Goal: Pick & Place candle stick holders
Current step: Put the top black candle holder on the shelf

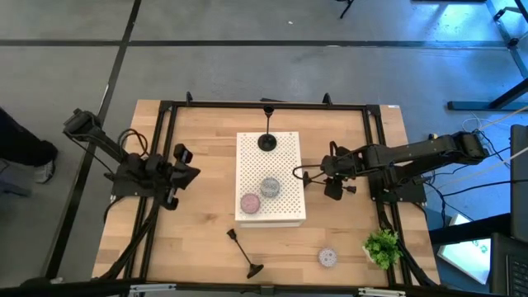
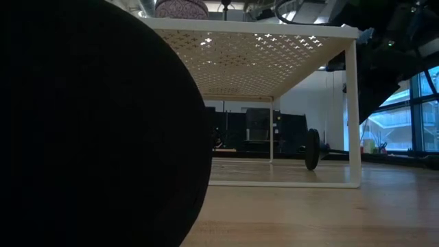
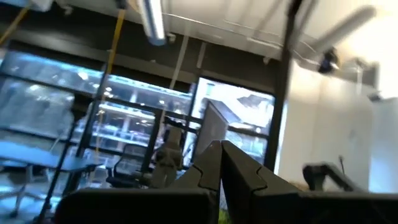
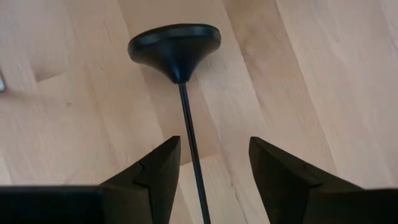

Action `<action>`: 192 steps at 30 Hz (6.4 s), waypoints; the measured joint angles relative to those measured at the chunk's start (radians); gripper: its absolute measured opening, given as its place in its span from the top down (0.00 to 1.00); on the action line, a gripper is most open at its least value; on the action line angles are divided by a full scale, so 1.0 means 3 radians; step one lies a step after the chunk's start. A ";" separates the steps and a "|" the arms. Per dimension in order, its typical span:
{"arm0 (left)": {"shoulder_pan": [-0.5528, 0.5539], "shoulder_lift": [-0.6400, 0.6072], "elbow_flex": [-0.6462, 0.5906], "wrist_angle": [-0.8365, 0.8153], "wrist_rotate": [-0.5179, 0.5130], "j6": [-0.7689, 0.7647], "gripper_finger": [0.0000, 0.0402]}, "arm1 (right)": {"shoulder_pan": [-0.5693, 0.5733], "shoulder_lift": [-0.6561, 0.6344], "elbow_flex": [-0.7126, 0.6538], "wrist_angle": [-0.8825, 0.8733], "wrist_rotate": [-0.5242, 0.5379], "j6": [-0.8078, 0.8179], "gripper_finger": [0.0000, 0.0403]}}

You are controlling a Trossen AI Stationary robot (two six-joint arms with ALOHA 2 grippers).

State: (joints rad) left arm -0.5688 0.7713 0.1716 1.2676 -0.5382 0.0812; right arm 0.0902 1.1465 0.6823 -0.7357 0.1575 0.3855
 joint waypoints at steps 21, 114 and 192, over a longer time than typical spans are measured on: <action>0.0006 -0.0004 0.0035 -0.0190 0.0028 0.0008 0.97 | 0.0000 -0.0001 0.0000 -0.0002 -0.0192 0.1228 0.52; 0.0005 -0.0003 0.0033 -0.0248 -0.0100 0.0066 0.99 | 0.0062 0.0504 -0.0271 0.0187 0.0051 0.0250 0.52; 0.0005 -0.0004 0.0033 -0.0247 -0.0062 0.0066 0.99 | 0.0460 0.0871 0.0430 -0.0936 -0.0342 0.0856 0.97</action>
State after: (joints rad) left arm -0.5672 0.7700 0.1814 1.1934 -0.5568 0.1009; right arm 0.2283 1.4078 0.8114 -1.0166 0.0549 0.6421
